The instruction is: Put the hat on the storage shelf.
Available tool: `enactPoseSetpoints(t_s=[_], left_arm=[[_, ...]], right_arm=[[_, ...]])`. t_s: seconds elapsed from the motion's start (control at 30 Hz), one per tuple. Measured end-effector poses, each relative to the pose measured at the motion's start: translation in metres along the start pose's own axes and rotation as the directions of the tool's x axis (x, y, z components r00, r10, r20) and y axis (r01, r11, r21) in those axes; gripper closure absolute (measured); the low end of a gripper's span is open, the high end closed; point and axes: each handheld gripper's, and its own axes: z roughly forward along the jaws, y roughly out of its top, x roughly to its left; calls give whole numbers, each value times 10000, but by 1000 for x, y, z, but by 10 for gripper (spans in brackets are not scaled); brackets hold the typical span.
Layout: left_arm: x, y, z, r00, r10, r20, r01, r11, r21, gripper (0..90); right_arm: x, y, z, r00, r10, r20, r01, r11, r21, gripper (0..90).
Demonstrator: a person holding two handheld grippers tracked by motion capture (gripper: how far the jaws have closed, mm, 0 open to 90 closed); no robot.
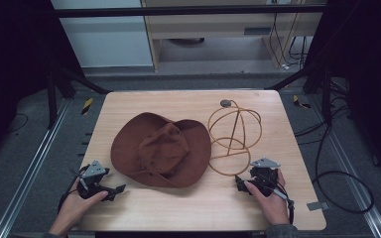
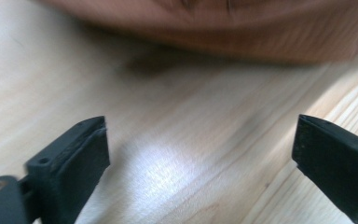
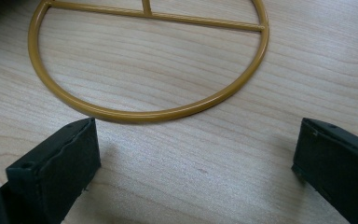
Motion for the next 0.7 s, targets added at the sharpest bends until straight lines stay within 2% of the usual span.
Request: enactPoseSetpoints(t_s=[0.1, 0.13, 0.17, 0.2, 0.27, 0.33, 0.37, 0.43, 0.47, 0.53, 0.57, 0.6, 0.67, 0.7], left_arm=[[-6, 17, -15, 9996, 276, 42, -275, 9994, -229, 33], [-6, 17, -15, 9996, 276, 42, -275, 9994, -229, 35], [-9, 25, -19, 9990, 426, 98, -424, 9989, -220, 35], [-16, 43, -24, 9959, 889, 150, -888, 9960, -98, 35], [-23, 62, -25, 9898, 1388, 335, -1392, 9902, 86, 35], [-29, 80, -21, 9820, 1805, 555, -1827, 9825, 364, 35], [-29, 80, -21, 9820, 1805, 555, -1827, 9825, 364, 35], [-33, 98, -13, 9733, 2180, 722, -2225, 9729, 621, 35], [-35, 114, -4, 9650, 2484, 846, -2554, 9631, 852, 38], [-36, 128, 6, 9605, 2618, 943, -2707, 9576, 985, 42], [-36, 128, 6, 9605, 2618, 943, -2707, 9576, 985, 41], [-37, 142, 16, 9506, 2922, 1046, -3040, 9446, 1236, 44], [-39, 153, 26, 9449, 3091, 1083, -3223, 9363, 1396, 45], [-39, 159, 31, 9440, 3080, 1181, -3230, 9357, 1418, 46]], right_arm=[[0, 0, 0, 10000, -4, 4, 4, 10000, 1, 6], [0, 0, 0, 10000, 0, -1, 0, 10000, -5, 6], [0, 0, 0, 10000, 0, 0, 0, 10000, -1, 6], [0, 0, 0, 10000, -4, 4, 4, 10000, 1, 6], [0, 0, 0, 10000, -5, 3, 5, 10000, 0, 6], [0, 0, 0, 10000, -1, -1, 1, 10000, -4, 6], [0, 0, 0, 10000, 0, -1, 0, 10000, -4, 6], [0, 0, 0, 10000, -2, 2, 2, 10000, -2, 6], [0, 0, 0, 10000, -3, -11, 3, 10000, -3, 6], [0, 0, 0, 10000, 1, -4, -1, 10000, -4, 6], [0, 0, 0, 10000, 1, -4, -1, 10000, -4, 6], [0, 0, 0, 10000, -6, 2, 6, 10000, 1, 6], [0, 0, 0, 10000, -2, -1, 2, 10000, -3, 6], [0, 0, 0, 10000, -4, -1, 4, 10000, 0, 6]])
